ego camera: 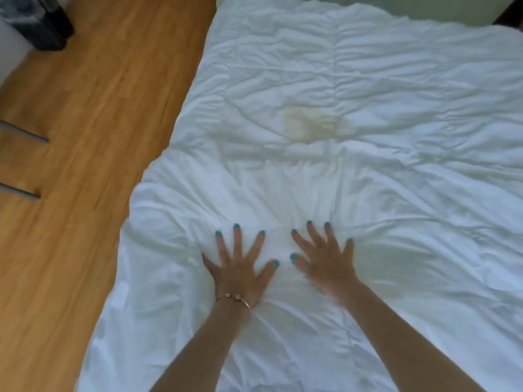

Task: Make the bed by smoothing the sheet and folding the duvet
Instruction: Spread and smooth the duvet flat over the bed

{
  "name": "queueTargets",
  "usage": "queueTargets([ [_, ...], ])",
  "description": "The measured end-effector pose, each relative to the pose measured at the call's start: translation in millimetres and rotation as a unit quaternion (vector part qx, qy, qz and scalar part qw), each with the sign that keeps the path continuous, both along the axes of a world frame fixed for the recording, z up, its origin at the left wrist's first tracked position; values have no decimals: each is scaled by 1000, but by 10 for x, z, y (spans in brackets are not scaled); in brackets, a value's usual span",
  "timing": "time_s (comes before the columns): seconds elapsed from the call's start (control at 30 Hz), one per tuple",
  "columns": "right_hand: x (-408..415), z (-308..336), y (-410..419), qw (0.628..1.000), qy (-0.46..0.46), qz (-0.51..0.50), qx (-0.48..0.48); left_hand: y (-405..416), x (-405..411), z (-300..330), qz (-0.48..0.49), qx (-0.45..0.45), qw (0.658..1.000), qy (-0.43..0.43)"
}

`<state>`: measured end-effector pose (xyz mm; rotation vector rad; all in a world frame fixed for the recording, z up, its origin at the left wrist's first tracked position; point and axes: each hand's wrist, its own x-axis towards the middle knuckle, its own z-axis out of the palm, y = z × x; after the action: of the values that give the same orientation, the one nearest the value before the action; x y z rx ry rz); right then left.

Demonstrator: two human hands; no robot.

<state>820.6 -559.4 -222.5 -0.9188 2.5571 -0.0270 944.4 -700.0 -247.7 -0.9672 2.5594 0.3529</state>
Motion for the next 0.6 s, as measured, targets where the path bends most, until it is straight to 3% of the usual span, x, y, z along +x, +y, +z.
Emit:
queueTargets([
  [0.07, -26, -177, 60, 993, -92, -3, 75, -85, -69, -128, -2, 11, 1000, -7],
  [0.17, -345, -75, -110, 986, -141, 4, 86, -256, -346, -63, -15, 44, 998, -36],
  [0.3, -55, 139, 127, 998, -59, 4, 4, -249, 13, 125, -56, 75, 996, 9],
  [0.4, 835, 119, 651, 989, 26, 41, -142, 17, 901, 240, -98, 20, 987, 123],
  [0.47, 1455, -1, 1079, 970, 54, 119, -203, 262, 1609, 263, -138, -13, 979, 150],
  [0.6, 2012, -143, 1621, 963, 53, 242, -107, 381, 2645, 272, -233, -48, 966, 104],
])
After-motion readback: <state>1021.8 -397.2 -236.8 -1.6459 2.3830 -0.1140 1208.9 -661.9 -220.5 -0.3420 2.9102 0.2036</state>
